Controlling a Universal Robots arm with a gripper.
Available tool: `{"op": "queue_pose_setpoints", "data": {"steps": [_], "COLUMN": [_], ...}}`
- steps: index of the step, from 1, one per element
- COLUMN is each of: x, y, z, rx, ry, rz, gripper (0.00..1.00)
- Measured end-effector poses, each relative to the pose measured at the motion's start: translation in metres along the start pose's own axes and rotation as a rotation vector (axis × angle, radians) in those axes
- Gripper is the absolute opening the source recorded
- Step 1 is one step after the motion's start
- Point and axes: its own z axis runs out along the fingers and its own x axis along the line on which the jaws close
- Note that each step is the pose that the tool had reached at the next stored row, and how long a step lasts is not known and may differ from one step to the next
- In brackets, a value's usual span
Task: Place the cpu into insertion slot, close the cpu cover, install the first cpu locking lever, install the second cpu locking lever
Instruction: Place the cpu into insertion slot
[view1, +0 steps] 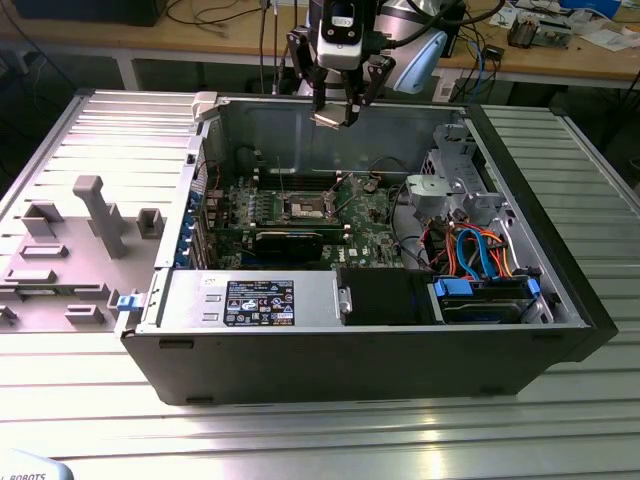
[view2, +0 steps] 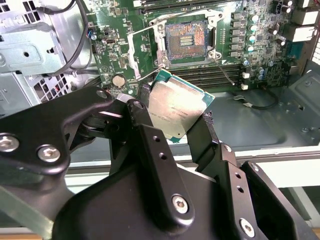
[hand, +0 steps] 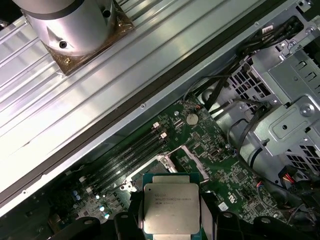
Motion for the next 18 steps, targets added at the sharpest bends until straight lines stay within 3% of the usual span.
{"op": "queue_pose_setpoints", "data": {"steps": [18], "x": [0.0], "y": [0.0], "z": [0.0005], "rx": [-0.0013], "ry": [-0.0063], "rz": [0.071], "gripper": [0.54]}}
